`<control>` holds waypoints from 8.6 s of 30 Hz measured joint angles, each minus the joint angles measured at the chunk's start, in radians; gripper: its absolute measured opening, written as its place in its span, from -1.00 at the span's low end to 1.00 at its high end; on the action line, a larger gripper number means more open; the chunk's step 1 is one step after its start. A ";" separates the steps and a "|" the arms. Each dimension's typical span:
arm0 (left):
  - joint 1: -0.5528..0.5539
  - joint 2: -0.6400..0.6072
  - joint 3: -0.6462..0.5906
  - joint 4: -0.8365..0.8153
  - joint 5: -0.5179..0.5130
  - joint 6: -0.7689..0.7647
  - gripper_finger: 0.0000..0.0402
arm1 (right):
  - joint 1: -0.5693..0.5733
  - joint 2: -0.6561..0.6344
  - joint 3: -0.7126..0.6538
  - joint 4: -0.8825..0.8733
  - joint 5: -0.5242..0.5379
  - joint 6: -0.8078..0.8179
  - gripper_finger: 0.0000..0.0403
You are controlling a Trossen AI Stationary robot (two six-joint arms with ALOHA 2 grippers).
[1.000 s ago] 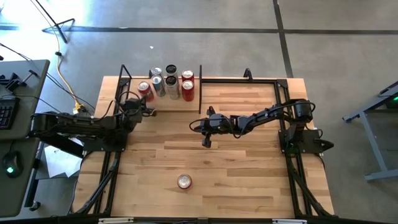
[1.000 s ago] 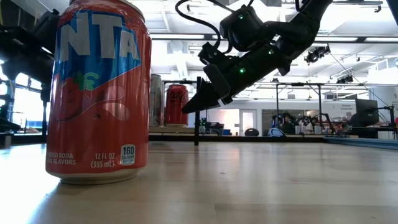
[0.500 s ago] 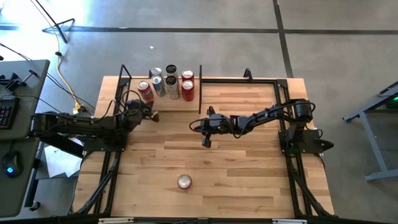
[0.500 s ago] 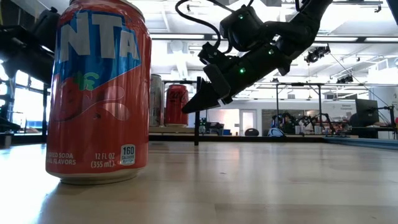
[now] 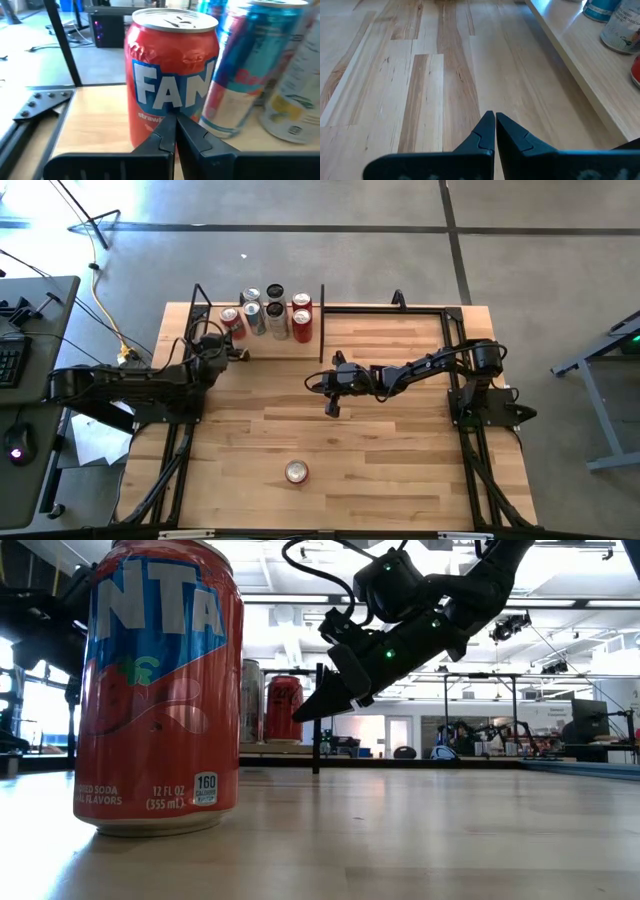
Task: Place canned beverage on shelf
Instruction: Put the top red soda can on the shelf, then put the red soda can aligned with the other red soda can on the shelf
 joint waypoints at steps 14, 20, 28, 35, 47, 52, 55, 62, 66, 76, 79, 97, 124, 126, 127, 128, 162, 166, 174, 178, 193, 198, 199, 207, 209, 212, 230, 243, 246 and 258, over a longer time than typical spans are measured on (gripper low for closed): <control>0.017 -0.014 0.001 -0.012 0.188 0.003 -1.00 | 0.000 0.000 0.000 0.000 0.000 0.000 -1.00; -0.027 -0.008 0.001 0.009 0.097 -0.049 -1.00 | 0.000 0.000 0.000 0.000 0.000 0.000 -1.00; 0.059 -0.006 0.000 0.036 0.061 -0.013 -1.00 | 0.000 0.000 0.000 0.000 0.000 0.000 -1.00; 0.144 -0.004 0.000 0.145 0.132 0.081 -1.00 | 0.000 0.000 0.000 0.000 0.000 0.000 -1.00; 0.243 -0.006 0.009 0.239 0.270 0.174 -1.00 | 0.000 0.000 0.000 0.000 0.000 0.000 -1.00; 0.193 -0.006 0.062 0.160 0.284 0.173 -1.00 | 0.000 0.000 0.000 0.000 0.000 0.000 -1.00; 0.178 -0.004 0.077 0.127 0.257 0.172 -1.00 | 0.000 0.000 0.000 0.000 0.000 0.000 -1.00; 0.235 0.021 0.077 0.122 0.258 0.162 -1.00 | 0.000 0.000 0.000 0.000 0.000 0.000 -1.00; 0.278 0.047 0.077 0.151 0.287 0.169 -1.00 | 0.000 0.000 0.000 0.000 0.000 0.000 -1.00; 0.356 0.113 0.077 0.255 0.363 0.205 -1.00 | 0.000 0.000 0.000 0.000 0.000 0.000 -1.00; 0.368 0.113 0.077 0.255 0.365 0.221 -1.00 | 0.000 0.000 0.000 0.000 0.000 0.000 -1.00; 0.117 0.002 0.077 0.242 0.460 0.246 -1.00 | 0.008 0.000 0.000 0.019 0.032 -0.026 -1.00; -0.525 -0.331 -0.057 0.039 0.438 0.405 -1.00 | 0.248 -0.108 -0.205 0.378 -0.073 0.088 -1.00; -0.540 -0.347 -0.057 0.039 0.440 0.434 -1.00 | 0.282 -0.108 -0.183 0.354 -0.016 0.097 -1.00; -0.546 -0.350 -0.056 0.038 0.444 0.438 -1.00 | 0.297 -0.108 -0.173 0.342 0.015 0.097 -1.00; -0.550 -0.352 -0.056 0.033 0.443 0.436 -1.00 | 0.311 -0.108 -0.165 0.333 0.041 0.097 -1.00; -0.553 -0.351 -0.057 -0.006 0.438 0.380 -1.00 | 0.581 -0.053 0.171 -0.102 0.413 0.266 0.30; -0.553 -0.351 -0.057 -0.008 0.438 0.380 -1.00 | 0.559 -0.033 0.171 -0.055 0.388 0.266 0.36; -0.553 -0.351 -0.057 -0.011 0.438 0.380 -1.00 | 0.577 0.076 0.207 0.078 0.344 0.275 0.40; -0.553 -0.351 -0.057 -0.013 0.438 0.380 -1.00 | 0.585 0.118 0.288 -0.007 0.375 0.255 0.40; -0.553 -0.351 -0.057 -0.013 0.438 0.380 -1.00 | 0.575 0.200 0.422 -0.132 0.442 0.253 0.40; -0.553 -0.351 -0.057 -0.013 0.438 0.380 -1.00 | 0.575 0.207 0.422 -0.133 0.487 0.255 0.40; -0.553 -0.351 -0.057 -0.013 0.438 0.380 -1.00 | 0.575 0.207 0.422 -0.133 0.487 0.256 0.40; -0.553 -0.351 -0.057 -0.013 0.438 0.380 -1.00 | 0.571 0.207 0.422 -0.127 0.489 0.267 0.40; -0.553 -0.351 -0.057 -0.013 0.438 0.380 -1.00 | 0.564 0.207 0.422 -0.134 0.487 0.293 0.40; -0.553 -0.351 -0.057 -0.013 0.438 0.380 -1.00 | 0.555 0.207 0.422 -0.141 0.456 0.309 0.40; -0.553 -0.351 -0.057 -0.014 0.438 0.380 -1.00 | 0.552 0.220 0.422 -0.128 0.418 0.252 0.24; -0.553 -0.351 -0.057 -0.013 0.438 0.380 -1.00 | 0.468 0.200 0.421 -0.127 0.224 0.100 0.14; -0.553 -0.351 -0.057 -0.014 0.438 0.380 -1.00 | 0.427 0.188 0.419 -0.136 0.185 0.042 0.14; -0.553 -0.351 -0.057 -0.013 0.438 0.380 -1.00 | 0.202 0.176 0.418 -0.126 -0.113 -0.090 0.14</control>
